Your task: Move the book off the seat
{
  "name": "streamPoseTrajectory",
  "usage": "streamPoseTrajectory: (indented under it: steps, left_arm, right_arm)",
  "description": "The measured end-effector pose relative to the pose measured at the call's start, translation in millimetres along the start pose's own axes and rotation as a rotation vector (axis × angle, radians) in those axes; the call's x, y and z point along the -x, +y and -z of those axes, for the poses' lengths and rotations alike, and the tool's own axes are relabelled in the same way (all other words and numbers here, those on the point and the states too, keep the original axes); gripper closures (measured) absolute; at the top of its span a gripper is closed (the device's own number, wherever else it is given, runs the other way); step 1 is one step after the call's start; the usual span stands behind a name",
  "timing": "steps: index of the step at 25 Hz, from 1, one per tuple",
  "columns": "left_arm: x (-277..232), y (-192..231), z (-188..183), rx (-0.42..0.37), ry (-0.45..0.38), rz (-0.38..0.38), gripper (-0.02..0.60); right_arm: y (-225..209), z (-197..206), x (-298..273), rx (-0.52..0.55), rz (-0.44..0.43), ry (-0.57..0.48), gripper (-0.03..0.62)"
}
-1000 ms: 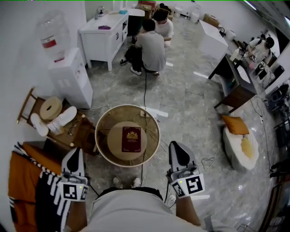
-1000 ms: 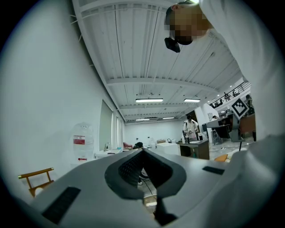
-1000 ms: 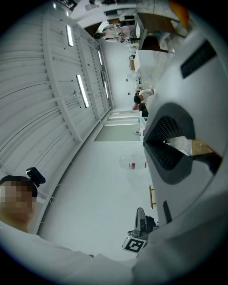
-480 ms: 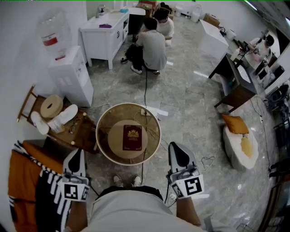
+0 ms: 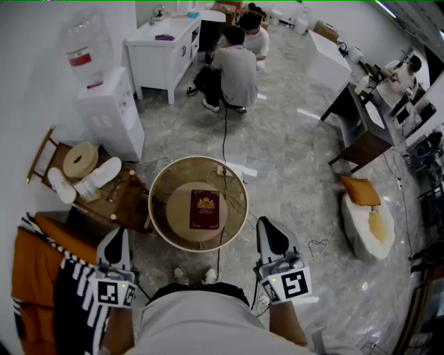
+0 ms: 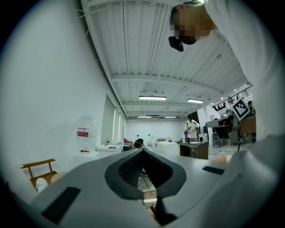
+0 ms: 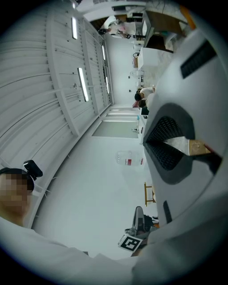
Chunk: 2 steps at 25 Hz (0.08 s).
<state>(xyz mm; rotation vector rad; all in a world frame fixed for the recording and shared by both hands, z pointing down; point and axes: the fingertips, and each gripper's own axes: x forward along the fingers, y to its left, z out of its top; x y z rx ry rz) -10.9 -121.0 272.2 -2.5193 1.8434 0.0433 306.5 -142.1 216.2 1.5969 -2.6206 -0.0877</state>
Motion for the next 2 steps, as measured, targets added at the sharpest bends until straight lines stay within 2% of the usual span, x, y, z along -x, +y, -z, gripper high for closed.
streamPoseTrajectory:
  steps: [2]
  left_arm:
    - [2.0,1.7,2.4,0.008,0.005,-0.002,0.565]
  right_arm:
    - [2.2,-0.5,0.0,0.000,0.000,-0.002,0.572]
